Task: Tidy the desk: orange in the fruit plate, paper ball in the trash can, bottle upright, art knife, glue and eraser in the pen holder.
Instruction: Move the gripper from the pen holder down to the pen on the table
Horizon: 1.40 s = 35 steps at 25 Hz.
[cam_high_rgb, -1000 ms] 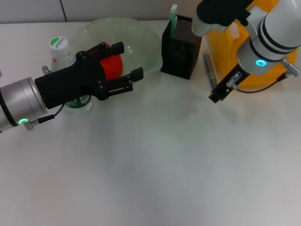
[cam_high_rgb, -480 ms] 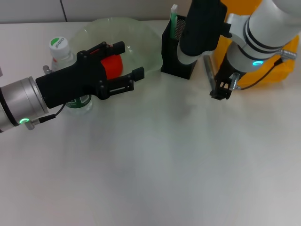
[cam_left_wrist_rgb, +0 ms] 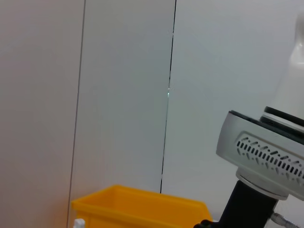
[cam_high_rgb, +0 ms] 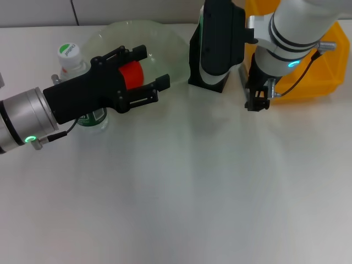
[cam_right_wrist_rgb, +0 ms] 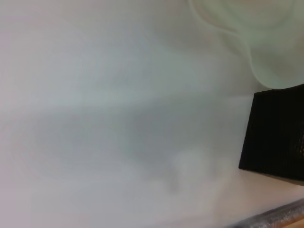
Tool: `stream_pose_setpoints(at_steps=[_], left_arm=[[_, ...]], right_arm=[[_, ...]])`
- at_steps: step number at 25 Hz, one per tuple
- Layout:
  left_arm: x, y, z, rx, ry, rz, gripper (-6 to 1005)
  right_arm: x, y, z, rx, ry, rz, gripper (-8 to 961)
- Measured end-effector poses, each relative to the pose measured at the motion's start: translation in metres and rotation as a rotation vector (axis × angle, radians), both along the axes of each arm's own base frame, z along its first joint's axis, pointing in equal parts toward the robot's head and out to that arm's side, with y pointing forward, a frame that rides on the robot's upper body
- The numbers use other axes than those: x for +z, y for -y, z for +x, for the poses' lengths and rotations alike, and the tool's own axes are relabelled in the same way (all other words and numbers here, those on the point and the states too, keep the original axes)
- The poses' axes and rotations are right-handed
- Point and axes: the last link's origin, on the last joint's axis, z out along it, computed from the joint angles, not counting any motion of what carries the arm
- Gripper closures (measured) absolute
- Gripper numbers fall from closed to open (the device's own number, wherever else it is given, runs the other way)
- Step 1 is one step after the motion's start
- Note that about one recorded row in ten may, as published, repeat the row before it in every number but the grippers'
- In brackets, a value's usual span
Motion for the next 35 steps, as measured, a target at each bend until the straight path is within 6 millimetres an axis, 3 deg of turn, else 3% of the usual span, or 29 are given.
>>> stream_pose_setpoints(at_steps=[7,20,29,35], left_arm=[[0.000,-0.002,0.001,0.005,0.002,0.004,168],[0.003,-0.005,-0.002,0.047,0.036,0.038,168],[0.003,-0.004,-0.004,0.057,0.037,0.042,169],[0.002,-0.004,-0.004,0.060,0.033,0.037,169]], right_arm=[[-0.003,-0.003,-0.002,0.074,0.090,-0.098,549],[-0.017,-0.001,0.002,0.338,0.412,-0.276,550],[-0.023,0.004,-0.004,0.322,0.334,-0.303,550],[-0.010,0.001,-0.014,0.175,0.178,-0.198,549]])
